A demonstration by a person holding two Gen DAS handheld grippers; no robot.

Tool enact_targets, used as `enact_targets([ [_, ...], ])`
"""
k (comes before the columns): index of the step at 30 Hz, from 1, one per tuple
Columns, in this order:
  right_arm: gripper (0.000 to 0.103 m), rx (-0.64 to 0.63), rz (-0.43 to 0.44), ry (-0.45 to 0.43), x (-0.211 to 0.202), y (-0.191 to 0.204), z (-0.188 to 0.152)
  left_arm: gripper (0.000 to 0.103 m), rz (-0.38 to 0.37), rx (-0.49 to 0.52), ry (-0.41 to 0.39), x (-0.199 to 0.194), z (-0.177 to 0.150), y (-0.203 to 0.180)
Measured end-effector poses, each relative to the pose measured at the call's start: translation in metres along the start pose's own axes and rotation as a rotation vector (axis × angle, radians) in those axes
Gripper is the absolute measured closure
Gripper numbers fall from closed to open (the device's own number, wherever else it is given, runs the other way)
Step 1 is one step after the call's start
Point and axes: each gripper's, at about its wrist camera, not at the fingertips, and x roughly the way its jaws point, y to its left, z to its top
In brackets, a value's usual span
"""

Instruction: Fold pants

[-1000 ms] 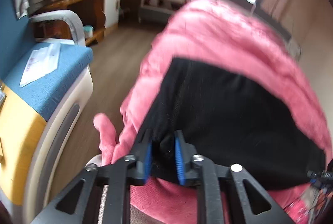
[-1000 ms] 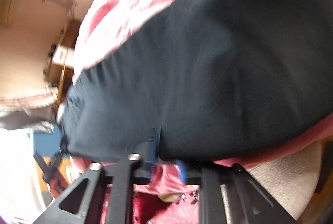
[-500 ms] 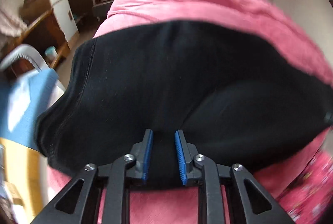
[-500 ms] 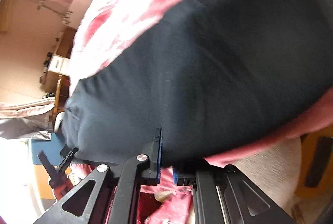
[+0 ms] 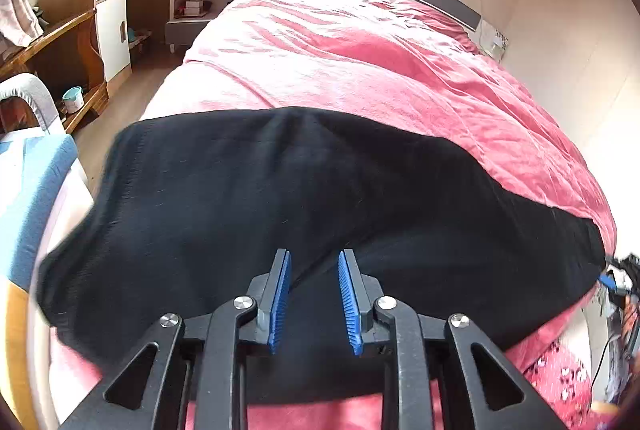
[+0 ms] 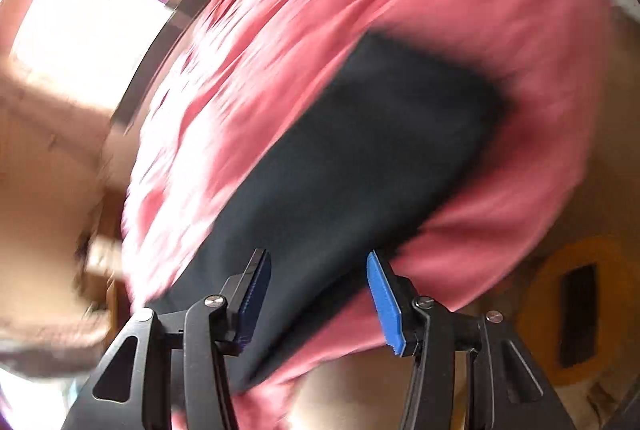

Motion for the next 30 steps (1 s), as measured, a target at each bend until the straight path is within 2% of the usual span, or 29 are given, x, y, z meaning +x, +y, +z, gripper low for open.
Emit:
enact_targets([
  [2, 0.049, 0.052, -0.054, -0.071, -0.011, -0.029, 0.011, 0.074, 0.018, -0.01, 0.019, 0.012, -0.001, -0.008],
  [5, 0.049, 0.121, -0.08, -0.113, -0.019, -0.066, 0.026, 0.074, 0.053, 0.013, 0.06, 0.024, -0.005, -0.017],
  [9, 0.049, 0.161, -0.029, -0.184, -0.023, -0.087, 0.04, 0.074, 0.088, 0.033, 0.062, 0.027, -0.013, -0.015],
  [10, 0.045, 0.174, -0.02, -0.205, -0.024, -0.092, 0.046, 0.074, 0.094, 0.031, 0.064, 0.028, -0.016, -0.014],
  [11, 0.041, 0.178, -0.012, -0.221, -0.022, -0.089, 0.049, 0.074, 0.099, 0.031, 0.07, 0.029, -0.014, -0.013],
  [14, 0.041, 0.149, -0.056, -0.241, -0.015, -0.077, 0.069, 0.074, 0.105, 0.026, 0.072, 0.031, -0.012, -0.012],
  [16, 0.041, 0.083, -0.108, -0.277, -0.017, -0.057, 0.075, 0.073, 0.113, 0.028, 0.073, 0.03, -0.014, -0.014],
  [18, 0.041, -0.021, -0.108, -0.326, -0.023, -0.033, 0.083, 0.073, 0.117, 0.03, 0.073, 0.031, -0.014, -0.015],
  [21, 0.041, -0.165, -0.129, -0.269, -0.009, -0.003, 0.099, 0.073, 0.121, 0.022, 0.075, 0.03, -0.017, -0.016],
  [24, 0.051, -0.285, -0.222, -0.167, 0.023, 0.011, 0.108, 0.073, 0.127, 0.009, 0.076, 0.034, -0.014, -0.017],
  [25, 0.062, -0.312, -0.254, -0.128, 0.033, 0.012, 0.11, 0.073, 0.129, 0.006, 0.078, 0.034, -0.014, -0.017],
  [26, 0.076, -0.332, -0.287, -0.083, 0.045, 0.013, 0.113, 0.073, 0.13, 0.006, 0.078, 0.034, -0.014, -0.017],
  [27, 0.082, -0.356, -0.317, -0.053, 0.051, 0.015, 0.116, 0.073, 0.13, 0.006, 0.079, 0.034, -0.014, -0.016],
  [28, 0.096, -0.378, -0.317, -0.052, 0.051, 0.018, 0.118, 0.073, 0.129, 0.004, 0.08, 0.034, -0.013, -0.015],
  [30, 0.099, -0.42, -0.297, -0.114, 0.038, 0.029, 0.125, 0.073, 0.122, -0.007, 0.082, 0.033, -0.013, -0.014],
])
